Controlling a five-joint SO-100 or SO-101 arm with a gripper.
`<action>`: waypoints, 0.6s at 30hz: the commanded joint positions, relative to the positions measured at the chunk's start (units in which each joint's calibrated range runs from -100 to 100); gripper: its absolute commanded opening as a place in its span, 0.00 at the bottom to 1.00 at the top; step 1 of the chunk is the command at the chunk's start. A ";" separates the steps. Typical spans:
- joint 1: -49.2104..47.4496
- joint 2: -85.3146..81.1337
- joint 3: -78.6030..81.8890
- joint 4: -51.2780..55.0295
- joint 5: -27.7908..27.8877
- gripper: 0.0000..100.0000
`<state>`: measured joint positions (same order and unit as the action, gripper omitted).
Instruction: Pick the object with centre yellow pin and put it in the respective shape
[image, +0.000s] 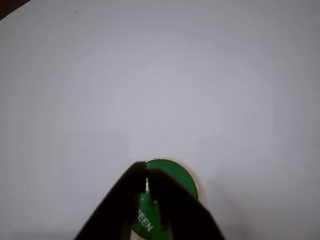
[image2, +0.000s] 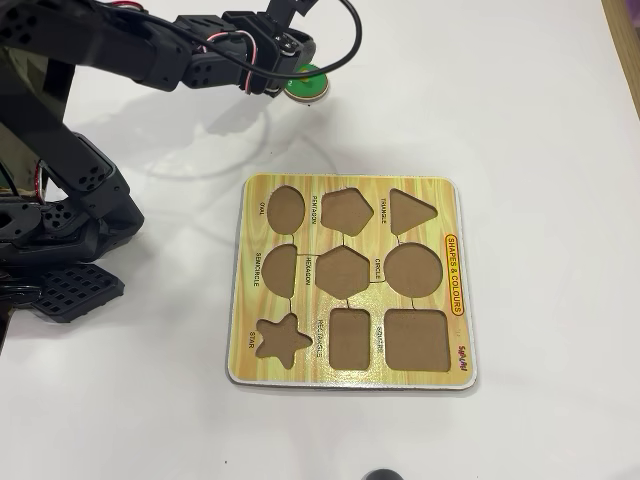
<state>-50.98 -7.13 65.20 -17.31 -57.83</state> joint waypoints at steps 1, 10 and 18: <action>0.69 -5.59 1.35 -0.06 0.09 0.01; 0.69 -9.94 7.01 -0.06 -0.28 0.02; 0.01 -9.19 10.07 -0.41 -0.38 0.34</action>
<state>-50.70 -14.95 75.45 -17.22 -57.93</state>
